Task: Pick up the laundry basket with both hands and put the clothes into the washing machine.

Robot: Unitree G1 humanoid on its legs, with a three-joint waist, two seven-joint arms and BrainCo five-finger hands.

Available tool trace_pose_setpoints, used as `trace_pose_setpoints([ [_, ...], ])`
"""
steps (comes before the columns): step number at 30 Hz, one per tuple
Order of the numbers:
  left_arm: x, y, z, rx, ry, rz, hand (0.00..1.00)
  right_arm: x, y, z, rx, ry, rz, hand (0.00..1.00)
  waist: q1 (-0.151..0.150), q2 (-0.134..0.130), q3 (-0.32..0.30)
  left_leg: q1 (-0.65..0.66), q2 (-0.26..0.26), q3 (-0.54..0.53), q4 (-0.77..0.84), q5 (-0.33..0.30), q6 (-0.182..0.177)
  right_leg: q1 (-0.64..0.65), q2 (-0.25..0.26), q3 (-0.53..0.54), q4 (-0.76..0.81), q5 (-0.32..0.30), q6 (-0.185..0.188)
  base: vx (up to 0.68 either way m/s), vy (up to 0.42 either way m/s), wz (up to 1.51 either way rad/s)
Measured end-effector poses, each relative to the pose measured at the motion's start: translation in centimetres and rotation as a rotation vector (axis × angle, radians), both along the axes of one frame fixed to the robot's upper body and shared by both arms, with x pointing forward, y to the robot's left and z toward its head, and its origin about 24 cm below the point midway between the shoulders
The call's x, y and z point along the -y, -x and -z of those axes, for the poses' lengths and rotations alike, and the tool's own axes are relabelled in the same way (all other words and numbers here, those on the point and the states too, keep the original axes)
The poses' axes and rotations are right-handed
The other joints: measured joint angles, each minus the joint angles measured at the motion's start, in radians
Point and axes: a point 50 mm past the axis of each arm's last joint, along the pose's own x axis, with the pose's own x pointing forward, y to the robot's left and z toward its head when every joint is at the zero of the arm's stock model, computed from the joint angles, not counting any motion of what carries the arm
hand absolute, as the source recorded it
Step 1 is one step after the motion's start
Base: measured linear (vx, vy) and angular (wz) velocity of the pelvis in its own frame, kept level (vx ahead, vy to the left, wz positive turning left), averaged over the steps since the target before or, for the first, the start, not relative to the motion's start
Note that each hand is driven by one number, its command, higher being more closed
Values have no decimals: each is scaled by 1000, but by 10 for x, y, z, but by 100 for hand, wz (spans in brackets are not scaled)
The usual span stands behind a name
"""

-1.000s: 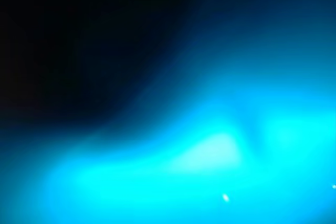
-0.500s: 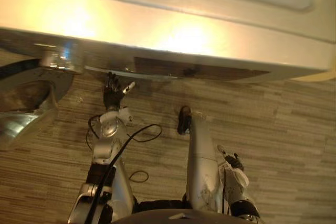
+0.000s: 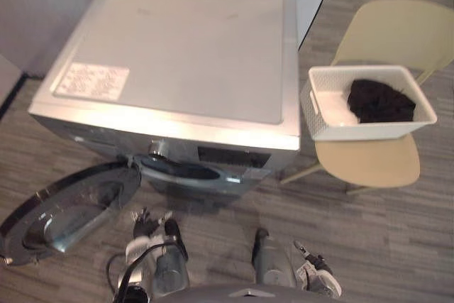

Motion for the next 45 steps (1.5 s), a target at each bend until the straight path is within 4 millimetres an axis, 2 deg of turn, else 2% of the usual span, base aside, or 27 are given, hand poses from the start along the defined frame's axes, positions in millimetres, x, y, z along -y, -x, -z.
trace_pose_setpoints([
  [3,-3,25,13,-113,35,-110,0,-4,-8,-1,24,-16,2,0,8,13,-26,41,15,-7,-17,12,-6,60,19,-25,-36,0,-4,75,-58,12],
  [4,-6,32,16,-140,46,-144,0,-5,-12,0,24,-32,22,0,14,13,-26,41,27,-5,23,-4,16,84,27,-29,-44,-3,-8,35,-47,16],
  [5,-7,36,18,-157,51,-164,0,-6,-12,1,21,-39,25,0,16,13,-26,26,37,-1,84,-16,36,110,31,-39,-52,-9,-12,18,-42,24],
  [9,-9,42,19,-166,63,-206,0,-10,-13,3,3,-38,7,0,24,8,-29,-12,55,-3,240,-39,45,154,25,-51,-54,-19,-17,-21,15,8],
  [10,-6,48,22,-192,81,-217,0,-4,-14,2,8,-27,15,0,22,36,-43,-27,46,-13,383,-186,35,153,25,-30,-53,-15,-8,-32,240,-53],
  [11,-3,57,25,-218,94,-234,0,-3,-14,1,11,-25,12,0,22,50,-53,-2,40,-37,376,-278,0,145,42,4,-49,-14,3,-14,277,-60],
  [14,-11,61,25,-217,87,-285,0,-9,-6,6,-10,-53,34,0,23,17,-73,-11,21,1,382,-315,7,122,30,60,-81,24,0,9,227,-41],
  [17,-13,56,23,-204,83,-285,0,-12,0,10,-39,-78,51,0,21,4,-91,-17,21,29,365,-314,14,125,34,59,-155,90,-23,26,93,-28],
  [22,-9,39,21,-188,62,-198,0,-13,17,16,-79,-97,82,0,12,-29,-121,54,-19,81,199,-221,18,131,29,59,-230,166,-61,50,-8,-17],
  [26,-3,24,18,-160,61,-142,0,-8,19,17,-92,-78,57,0,8,-25,-103,90,2,171,166,-207,15,12,38,38,-100,181,-45,-28,-58,-71],
  [28,1,19,17,-153,62,-111,0,-7,20,17,-96,-74,53,0,8,-19,-81,124,16,226,138,-213,29,0,46,-43,-121,234,-71,-77,-23,-109],
  [29,5,18,17,-153,64,-100,0,-5,17,16,-96,-67,43,0,4,-5,-64,150,37,276,126,-207,33,0,31,-90,-74,171,-113,-97,-49,-105],
  [30,5,19,17,-155,63,-99,0,-6,21,17,-115,-68,34,0,2,-11,-66,159,38,294,127,-206,30,-14,15,-114,5,118,-134,-80,-76,-87],
  [31,1,21,17,-162,44,-81,0,-7,32,21,-157,-78,32,0,-1,-21,-64,194,40,337,124,-190,11,-14,-35,-168,125,40,-143,-41,-90,-60],
  [33,-6,28,19,-191,10,-42,0,-5,34,24,-183,-85,37,0,-4,-32,-64,218,27,368,128,-179,-6,-20,-94,-208,163,11,-138,-35,-178,-70],
  [34,-12,30,20,-215,-11,-18,0,-6,36,26,-205,-99,30,0,-13,-59,-61,218,-5,301,118,-175,-5,-16,-78,-213,132,-21,-104,-44,-216,-76],
  [35,-9,31,21,-228,0,-6,0,-2,32,25,-205,-91,23,0,-9,-33,-57,209,-12,215,102,-189,0,-15,-46,-199,94,2,-99,-80,-122,-96],
  [36,-4,39,26,-268,16,5,0,4,20,22,-188,-74,4,0,2,15,-63,205,-39,124,42,-231,6,4,23,-155,-44,49,-69,-51,-3,-144],
  [37,8,50,30,-311,51,16,0,21,16,17,-175,-40,29,0,29,73,-77,211,-37,104,-47,-212,42,-4,8,-270,-24,5,-94,-31,47,-136],
  [38,-1,42,27,-284,16,17,0,22,14,17,-175,-36,25,0,20,29,-61,230,-60,128,-59,-145,0,-14,-91,-284,124,-35,-54,21,31,-94],
  [39,-13,44,26,-290,-19,20,0,16,17,20,-187,-55,24,0,19,1,-56,241,-71,139,-59,-144,-4,19,-115,-263,93,-36,-45,45,-181,-61],
  [40,-29,44,23,-296,-61,15,0,2,17,24,-207,-96,8,0,24,-37,-49,242,-23,160,-17,-162,-35,56,-82,-265,11,10,-2,34,-346,-61],
  [41,-38,51,23,-326,-81,0,0,-5,8,23,-183,-104,-8,0,7,-28,-48,219,41,155,28,-167,-44,94,-2,-277,-73,42,-29,51,-392,-68],
  [42,-40,51,23,-334,-86,1,0,-2,10,23,-183,-95,3,0,4,-17,-43,221,75,156,42,-163,-48,109,38,-278,-106,56,-44,23,-272,-33],
  [43,-37,50,24,-334,-80,5,0,0,12,23,-187,-92,11,0,1,-21,-45,221,96,156,55,-160,-53,120,60,-278,-124,61,-51,37,-170,-27],
  [44,-30,49,25,-327,-61,5,0,4,18,23,-198,-87,31,0,0,-4,-37,213,129,156,104,-152,-50,141,92,-273,-155,65,-63,30,-207,-25],
  [45,-32,45,23,-310,-69,6,0,6,23,24,-212,-82,45,0,1,-7,-39,178,167,151,210,-140,-29,167,114,-266,-186,68,-77,25,-252,-23],
])
